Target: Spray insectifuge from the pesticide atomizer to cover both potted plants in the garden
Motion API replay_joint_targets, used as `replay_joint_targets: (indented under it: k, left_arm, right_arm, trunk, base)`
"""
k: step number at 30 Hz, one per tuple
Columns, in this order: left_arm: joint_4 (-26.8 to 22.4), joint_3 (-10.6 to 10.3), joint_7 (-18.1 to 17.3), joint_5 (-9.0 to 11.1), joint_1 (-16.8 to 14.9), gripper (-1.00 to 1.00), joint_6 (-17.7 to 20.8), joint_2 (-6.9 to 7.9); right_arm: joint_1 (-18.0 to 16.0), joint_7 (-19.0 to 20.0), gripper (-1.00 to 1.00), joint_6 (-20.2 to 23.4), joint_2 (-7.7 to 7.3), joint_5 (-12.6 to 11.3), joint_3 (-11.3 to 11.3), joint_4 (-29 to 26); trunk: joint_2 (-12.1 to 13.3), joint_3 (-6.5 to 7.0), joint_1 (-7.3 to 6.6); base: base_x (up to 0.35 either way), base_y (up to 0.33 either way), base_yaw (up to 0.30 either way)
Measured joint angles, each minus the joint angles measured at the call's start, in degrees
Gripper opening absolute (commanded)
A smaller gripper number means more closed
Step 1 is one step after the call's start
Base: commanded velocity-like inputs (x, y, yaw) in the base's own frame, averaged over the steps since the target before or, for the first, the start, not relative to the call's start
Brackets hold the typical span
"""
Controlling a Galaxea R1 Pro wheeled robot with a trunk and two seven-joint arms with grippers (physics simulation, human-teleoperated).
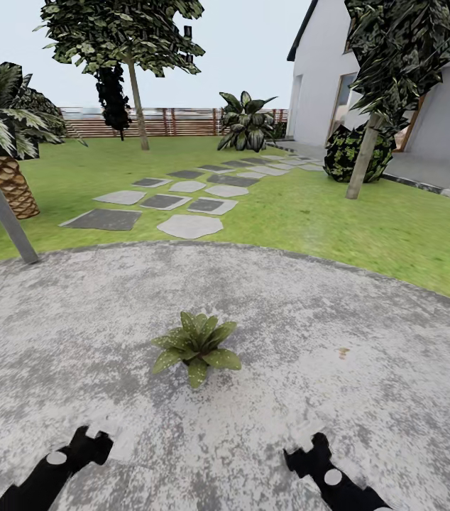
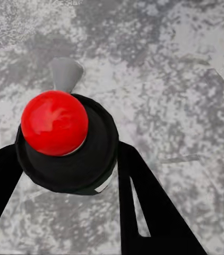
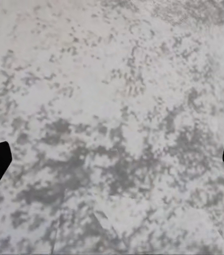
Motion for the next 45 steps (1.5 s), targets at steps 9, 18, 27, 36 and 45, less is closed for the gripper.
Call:
replay_joint_targets:
  k: [9, 18, 27, 36, 45]
  left_arm:
    - [4.09, 3.89, 14.76, 12.1, 7.35, -1.0, -12.07, -1.83]
    - [7.12, 4.18, 13.94, 10.86, 10.37, -1.0, -10.83, -2.01]
    - [9.79, 4.17, 13.93, 10.84, 11.08, -1.0, -10.86, -2.02]
    - [9.91, 4.17, 13.84, 10.83, 11.06, -1.0, -10.86, -2.06]
    - [9.97, 4.17, 13.81, 10.84, 11.08, -1.0, -10.99, -2.1]
  right_arm:
    - [1.48, -7.35, 1.0, -14.93, 0.45, -11.07, -0.22, 9.59]
    - [4.19, -7.11, 1.0, -14.07, 0.99, -9.88, -0.03, 9.61]
    - [4.2, -7.05, 1.0, -14.04, 1.06, -9.94, -0.04, 9.6]
    - [4.27, -6.99, 1.0, -14.04, 1.14, -9.99, -0.09, 9.58]
    - [4.22, -6.98, 1.0, -14.03, 1.23, -10.03, -0.15, 9.52]
  trunk:
    - [0.0, -0.01, 0.0]
    - [-0.01, 0.0, -0.03]
    - [-0.01, 0.0, -0.03]
    - [0.0, 0.0, -0.02]
    - [0.0, 0.0, 0.0]
  base:
    - [0.0, 0.0, 0.0]
    - [0.2, 0.013, 0.0]
    - [0.276, 0.192, -0.009]
    - [0.233, 0.239, -0.255]
    - [0.092, 0.311, -0.22]
